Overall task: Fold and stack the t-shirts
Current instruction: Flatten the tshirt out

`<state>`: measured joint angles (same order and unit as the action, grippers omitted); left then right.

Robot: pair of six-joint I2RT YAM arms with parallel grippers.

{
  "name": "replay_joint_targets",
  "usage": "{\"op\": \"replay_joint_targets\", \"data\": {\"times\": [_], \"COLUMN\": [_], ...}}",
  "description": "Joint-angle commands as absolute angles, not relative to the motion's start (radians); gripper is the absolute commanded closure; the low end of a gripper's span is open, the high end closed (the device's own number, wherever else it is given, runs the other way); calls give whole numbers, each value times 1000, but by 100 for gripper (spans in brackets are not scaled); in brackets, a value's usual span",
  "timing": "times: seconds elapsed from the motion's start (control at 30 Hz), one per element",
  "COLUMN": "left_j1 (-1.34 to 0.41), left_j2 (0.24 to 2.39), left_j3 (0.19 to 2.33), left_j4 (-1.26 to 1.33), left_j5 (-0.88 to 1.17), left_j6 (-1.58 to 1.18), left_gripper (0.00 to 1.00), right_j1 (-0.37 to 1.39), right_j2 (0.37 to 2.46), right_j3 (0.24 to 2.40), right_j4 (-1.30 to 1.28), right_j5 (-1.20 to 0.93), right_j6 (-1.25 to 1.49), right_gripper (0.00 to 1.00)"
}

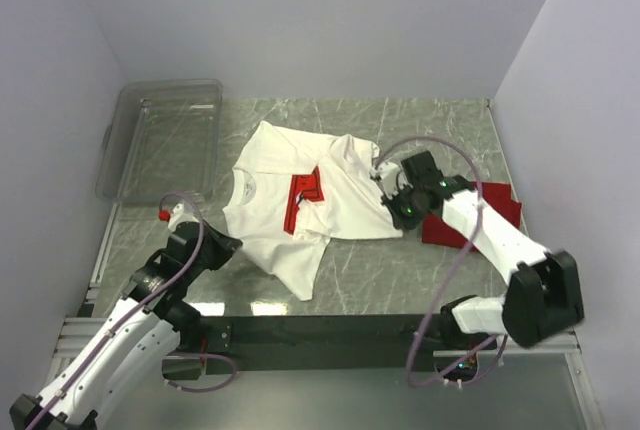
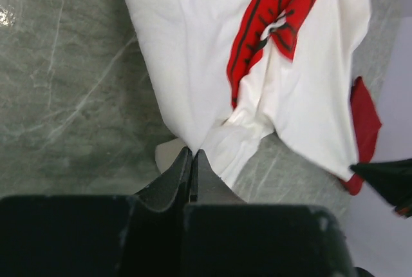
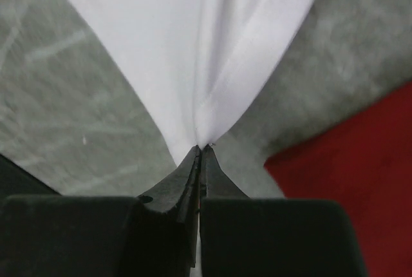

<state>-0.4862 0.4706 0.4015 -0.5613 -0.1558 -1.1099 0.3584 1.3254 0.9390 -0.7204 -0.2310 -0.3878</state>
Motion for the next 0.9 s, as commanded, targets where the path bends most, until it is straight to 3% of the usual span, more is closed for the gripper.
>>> {"op": "replay_joint_targets", "data": {"times": [0.0, 0.37, 0.6, 0.87], "left_j1": [-488, -486, -486, -486], "left_j2": [431, 281, 222, 275], "left_j3": [497, 615, 661, 637], "left_j4": [-636, -920, -986, -934], "left_j5": [-192, -238, -273, -146], "left_j6": [-1181, -1252, -1267, -1221], "left_gripper": [100, 100, 99, 100], "right_j1": [309, 5, -224, -268], "right_j2": [1162, 752, 698, 678], "right_j3": [824, 704, 667, 683], "right_j4": [-790, -893, -966, -1169], "right_j5": [-203, -31, -66, -230], "right_j6": [-472, -770, -992, -1153], "right_gripper": [100, 100, 100, 100]}}
